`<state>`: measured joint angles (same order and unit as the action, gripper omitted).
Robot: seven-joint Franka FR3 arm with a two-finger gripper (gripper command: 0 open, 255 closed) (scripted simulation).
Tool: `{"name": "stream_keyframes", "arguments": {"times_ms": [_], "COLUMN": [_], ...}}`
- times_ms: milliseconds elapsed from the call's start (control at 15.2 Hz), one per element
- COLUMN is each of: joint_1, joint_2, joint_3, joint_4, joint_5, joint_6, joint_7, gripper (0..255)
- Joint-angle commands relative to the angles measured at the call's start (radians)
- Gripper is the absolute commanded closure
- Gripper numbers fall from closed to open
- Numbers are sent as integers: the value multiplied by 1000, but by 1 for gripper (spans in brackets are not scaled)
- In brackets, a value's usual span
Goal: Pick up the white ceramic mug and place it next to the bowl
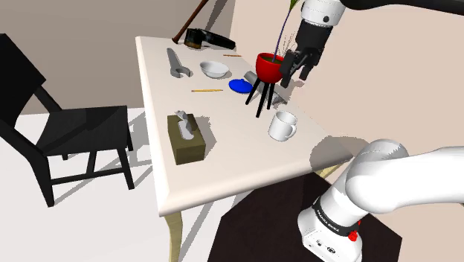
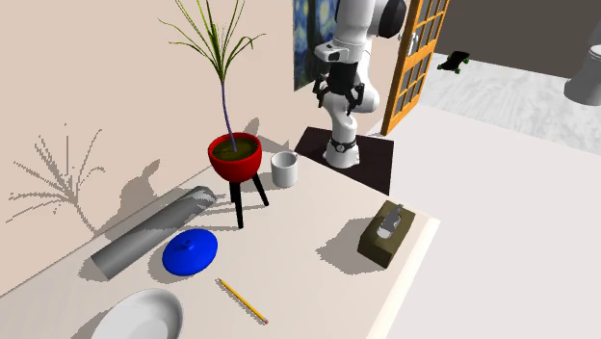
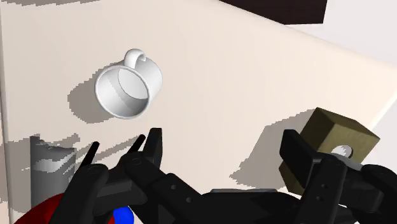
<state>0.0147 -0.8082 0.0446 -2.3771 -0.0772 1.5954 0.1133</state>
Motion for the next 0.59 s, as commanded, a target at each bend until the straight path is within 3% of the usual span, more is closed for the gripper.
{"name": "stream_keyframes", "arguments": {"times_ms": [0,528], "joint_1": [0,-45], "joint_2": [0,36], "joint_3": [0,-128], "joint_4": [0,-203], "joint_5": [0,-48], "joint_6": [0,259], "joint_7": [0,-86], "gripper": [0,0]}}
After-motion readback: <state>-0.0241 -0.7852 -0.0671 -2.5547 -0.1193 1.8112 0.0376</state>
